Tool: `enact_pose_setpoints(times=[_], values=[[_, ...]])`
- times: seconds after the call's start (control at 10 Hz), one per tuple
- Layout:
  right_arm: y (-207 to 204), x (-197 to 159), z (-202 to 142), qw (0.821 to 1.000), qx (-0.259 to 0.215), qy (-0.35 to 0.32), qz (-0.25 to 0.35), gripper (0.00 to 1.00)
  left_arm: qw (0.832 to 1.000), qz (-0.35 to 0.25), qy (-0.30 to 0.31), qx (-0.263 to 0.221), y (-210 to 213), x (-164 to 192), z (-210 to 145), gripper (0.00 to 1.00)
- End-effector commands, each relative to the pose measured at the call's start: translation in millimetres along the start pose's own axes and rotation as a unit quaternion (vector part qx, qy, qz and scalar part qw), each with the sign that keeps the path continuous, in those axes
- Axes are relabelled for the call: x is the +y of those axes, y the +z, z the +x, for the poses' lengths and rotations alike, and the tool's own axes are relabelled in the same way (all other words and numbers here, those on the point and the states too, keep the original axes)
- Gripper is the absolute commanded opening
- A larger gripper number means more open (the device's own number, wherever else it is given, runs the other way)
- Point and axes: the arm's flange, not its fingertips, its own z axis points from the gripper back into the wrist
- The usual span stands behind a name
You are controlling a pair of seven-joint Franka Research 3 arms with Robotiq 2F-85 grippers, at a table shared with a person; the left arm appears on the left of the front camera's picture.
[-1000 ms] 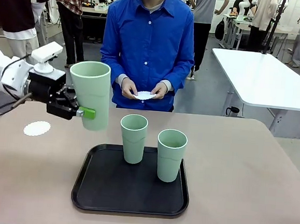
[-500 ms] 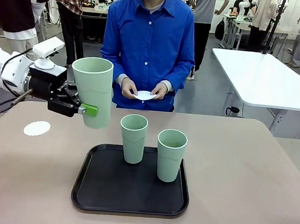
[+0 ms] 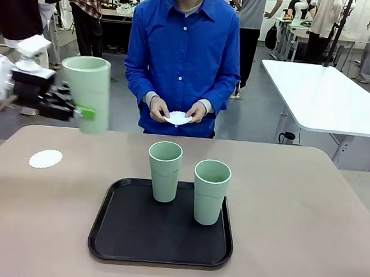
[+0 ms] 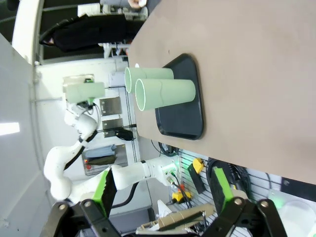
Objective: Place coasters on the table and set cups on them.
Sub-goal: Pick up one Reusable plastic cup and place it on a coaster set by the human.
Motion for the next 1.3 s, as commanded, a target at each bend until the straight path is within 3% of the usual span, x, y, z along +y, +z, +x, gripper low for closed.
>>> enact_pose_setpoints(times=[0.0, 0.2, 0.5, 0.8, 1.2], values=[[0.1, -0.2, 0.4, 1.0, 0.0, 0.004, 0.006, 1.0, 0.996, 0.078, 0.017, -0.035, 71.5, 35.6, 1.3, 0.84], [0.1, -0.2, 0.4, 1.0, 0.0, 0.004, 0.006, 1.0, 0.991, 0.122, 0.027, -0.056, 128.3, 41.7, -9.3, 0.84], [0.1, -0.2, 0.4, 1.0, 0.0, 0.004, 0.006, 1.0, 0.988, 0.137, 0.042, -0.052, 171.9, 43.8, -25.0, 0.84], [0.1, -0.2, 0.4, 1.0, 0.0, 0.004, 0.006, 1.0, 0.992, 0.122, 0.019, -0.024, 162.1, 45.5, -31.1, 0.84], [0.1, -0.2, 0.4, 1.0, 0.0, 0.004, 0.006, 1.0, 0.988, 0.141, 0.04, -0.042, 169.0, 41.2, -35.2, 0.84]])
